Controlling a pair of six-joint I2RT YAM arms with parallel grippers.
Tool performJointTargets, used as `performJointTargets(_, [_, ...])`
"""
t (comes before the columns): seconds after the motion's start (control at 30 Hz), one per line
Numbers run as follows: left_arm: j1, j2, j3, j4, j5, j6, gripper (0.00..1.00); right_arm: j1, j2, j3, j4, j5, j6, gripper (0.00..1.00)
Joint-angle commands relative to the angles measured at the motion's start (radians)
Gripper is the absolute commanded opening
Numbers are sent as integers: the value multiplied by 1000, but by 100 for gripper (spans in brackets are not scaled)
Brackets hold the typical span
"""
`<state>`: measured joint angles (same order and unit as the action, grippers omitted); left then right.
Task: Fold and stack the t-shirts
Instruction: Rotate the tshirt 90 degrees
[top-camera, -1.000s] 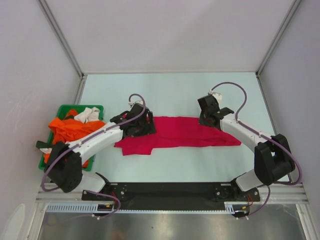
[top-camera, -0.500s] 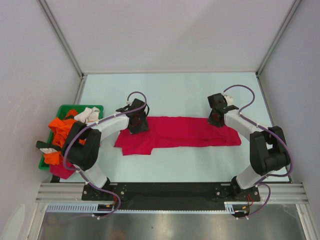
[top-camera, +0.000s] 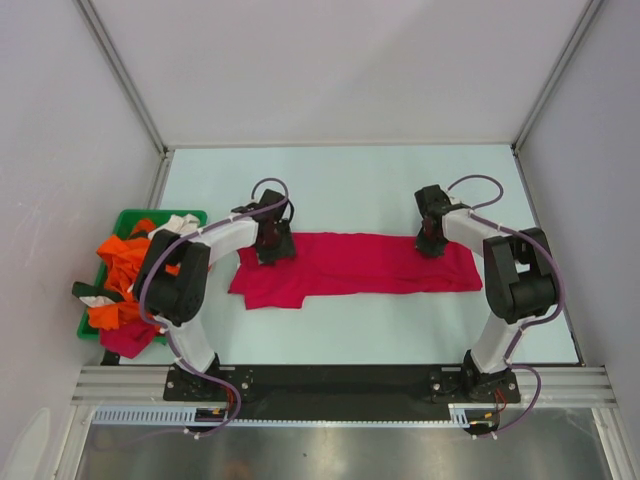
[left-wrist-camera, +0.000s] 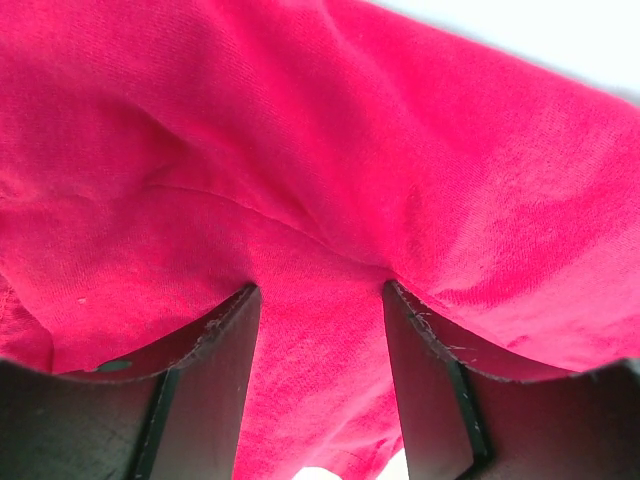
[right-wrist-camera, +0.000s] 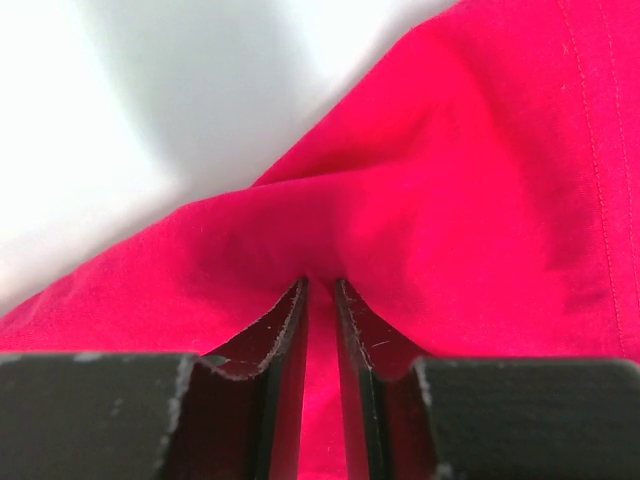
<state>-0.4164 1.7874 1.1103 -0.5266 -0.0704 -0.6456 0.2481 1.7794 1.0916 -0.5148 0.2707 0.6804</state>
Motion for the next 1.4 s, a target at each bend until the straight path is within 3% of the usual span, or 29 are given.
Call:
performJointTargets(0.0, [34,63,-1,30,6,20,59,-18,49,-2,-30,-2,18,23])
performJointTargets(0.3, [45,116,71,8,11,47,59,-10,2,-31,-63,30,4,25])
performJointTargets(0.6, [83,202,215,-29,37,64,59,8,-141,-225,-70,-28,73,25])
performJointTargets(0.7, [88,228,265,-35,43,84,47,22,-179,-257,-70,-42,93,25])
performJointTargets(0.8, [90,250,315,-41,47,101,24,42,-198,-286,-74,-56,105,25])
performJointTargets(0.87, [88,268,345,-50,46,118,18,66,-204,-300,-79,-64,120,25])
performJointTargets(0.93, [88,294,394,-68,46,135,0,86,-207,-317,-74,-73,128,25])
performJointTargets(1.27, [88,389,565,-111,32,169,0,171,-235,-366,-79,-105,194,5])
performJointTargets(1.37, [88,418,640,-142,26,173,0,190,-255,-387,-80,-125,211,4])
